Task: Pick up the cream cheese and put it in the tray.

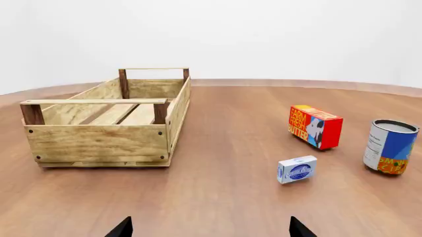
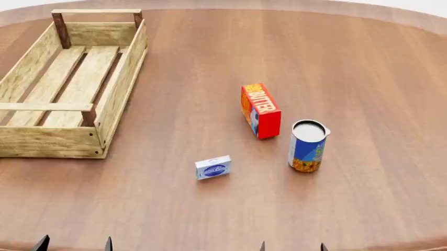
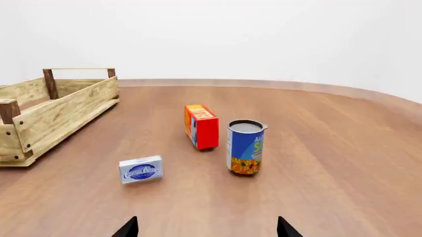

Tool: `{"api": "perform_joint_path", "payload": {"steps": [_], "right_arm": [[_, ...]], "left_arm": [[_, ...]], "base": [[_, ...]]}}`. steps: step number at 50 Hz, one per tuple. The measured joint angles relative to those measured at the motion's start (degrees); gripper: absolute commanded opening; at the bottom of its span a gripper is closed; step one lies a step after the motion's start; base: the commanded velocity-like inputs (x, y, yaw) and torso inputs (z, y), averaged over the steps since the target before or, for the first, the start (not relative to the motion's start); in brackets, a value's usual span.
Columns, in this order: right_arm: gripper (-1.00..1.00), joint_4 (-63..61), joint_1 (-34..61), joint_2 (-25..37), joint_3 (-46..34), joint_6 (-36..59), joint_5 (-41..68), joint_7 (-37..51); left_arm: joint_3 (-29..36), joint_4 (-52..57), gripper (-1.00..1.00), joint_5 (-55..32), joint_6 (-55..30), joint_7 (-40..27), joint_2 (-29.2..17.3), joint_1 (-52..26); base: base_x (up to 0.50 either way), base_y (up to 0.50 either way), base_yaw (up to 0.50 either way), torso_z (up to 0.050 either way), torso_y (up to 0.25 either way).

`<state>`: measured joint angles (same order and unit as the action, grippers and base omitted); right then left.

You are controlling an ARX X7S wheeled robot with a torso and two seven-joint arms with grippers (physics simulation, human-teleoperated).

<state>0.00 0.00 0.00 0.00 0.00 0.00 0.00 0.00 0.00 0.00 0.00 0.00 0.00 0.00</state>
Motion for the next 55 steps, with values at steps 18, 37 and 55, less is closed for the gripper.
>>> {"api": "perform_joint_path", "payload": {"steps": [18,37,55], "right_arm": [[1.0,-0.7,-0.6,1.9,-2.5,-2.0,0.6,2.9],[1.0,-5.3,-4.0,3.7,-4.3,-9.5,1.2,6.3],[1.0,-8.4,-8.2,4.7,-5.1,-23.1,-2.2,11.6]], "left_arm": [[2.6,1.8,1.0,-0.6,2.7,-2.4,-2.1,1.4],[4.8,9.2,1.0,1.8,10.5,-6.9,-4.2,6.1],[4.2,10.4,1.0,8.5,26.9,-16.3,-5.0,9.9]], "base": [[0.0,0.0,0.0,0.0,0.0],[0.0,0.0,0.0,0.0,0.0],[0.0,0.0,0.0,0.0,0.0]]}}
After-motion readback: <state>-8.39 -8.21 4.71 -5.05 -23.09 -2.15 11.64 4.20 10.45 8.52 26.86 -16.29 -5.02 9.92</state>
